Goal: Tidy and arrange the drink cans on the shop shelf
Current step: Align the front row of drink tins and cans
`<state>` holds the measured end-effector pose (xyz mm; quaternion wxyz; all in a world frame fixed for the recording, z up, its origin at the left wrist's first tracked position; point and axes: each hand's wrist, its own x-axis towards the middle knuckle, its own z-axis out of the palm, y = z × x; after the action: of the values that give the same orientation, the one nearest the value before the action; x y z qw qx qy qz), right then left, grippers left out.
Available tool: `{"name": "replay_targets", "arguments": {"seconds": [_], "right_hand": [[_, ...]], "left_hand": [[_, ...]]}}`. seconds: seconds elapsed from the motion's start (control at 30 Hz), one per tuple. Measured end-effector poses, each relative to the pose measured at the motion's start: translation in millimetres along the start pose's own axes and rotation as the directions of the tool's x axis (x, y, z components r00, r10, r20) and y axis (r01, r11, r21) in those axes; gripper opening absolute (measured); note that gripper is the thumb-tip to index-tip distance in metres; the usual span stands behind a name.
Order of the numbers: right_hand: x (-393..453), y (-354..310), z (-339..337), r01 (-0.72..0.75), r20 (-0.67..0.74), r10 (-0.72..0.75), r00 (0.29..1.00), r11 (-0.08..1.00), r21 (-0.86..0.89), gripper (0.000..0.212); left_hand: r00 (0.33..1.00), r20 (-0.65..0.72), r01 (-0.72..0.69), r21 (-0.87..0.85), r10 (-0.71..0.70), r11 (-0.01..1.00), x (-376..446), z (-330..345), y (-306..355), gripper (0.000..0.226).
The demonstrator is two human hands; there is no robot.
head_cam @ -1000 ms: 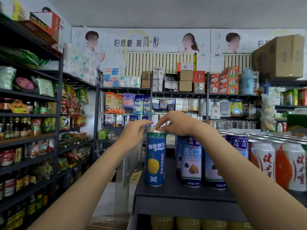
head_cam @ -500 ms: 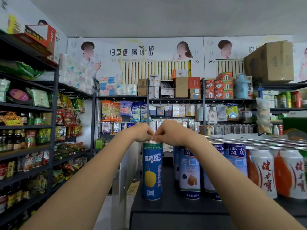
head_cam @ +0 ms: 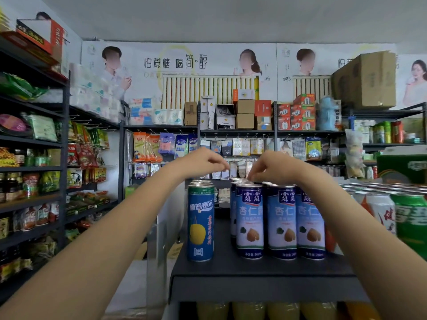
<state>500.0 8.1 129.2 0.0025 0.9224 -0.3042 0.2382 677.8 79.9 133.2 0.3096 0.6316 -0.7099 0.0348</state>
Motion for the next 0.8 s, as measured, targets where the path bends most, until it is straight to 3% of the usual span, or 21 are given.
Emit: {"name": "replay_targets", "arguments": {"seconds": [0.1,0.27,0.37,0.57,0.8], "right_hand": [[-2.7,4.1,5.2,-0.032,0.008,0.032,0.999,0.999,0.029,0.019],[0.9,5.6,8.4,-0.071,-0.080,0.076,0.994,0.995,0.065,0.014],[5.9,2.0,8.2,-0.098,-0.058,0.103,0.993,0.992,0.080,0.015],[7.4,3.7,5.8,-0.122,0.018,0.121,0.993,0.971,0.204,0.009],[11.1,-6.9,10.0,-0.121,0.000,0.125,0.992,0.963,0.239,0.005]], "left_hand": [[0.991,0.134,-0.033,0.149,0.013,0.988,3.4,19.4,19.7,0.024],[0.991,0.124,0.035,0.100,-0.048,0.994,16.3,32.4,22.0,0.022],[0.985,0.134,0.099,0.060,-0.106,0.993,20.3,27.2,23.6,0.021],[0.994,0.085,0.045,0.222,-0.065,0.974,23.7,29.8,17.7,0.010],[0.995,0.089,0.021,0.226,-0.042,0.974,17.7,26.4,15.6,0.012]]}}
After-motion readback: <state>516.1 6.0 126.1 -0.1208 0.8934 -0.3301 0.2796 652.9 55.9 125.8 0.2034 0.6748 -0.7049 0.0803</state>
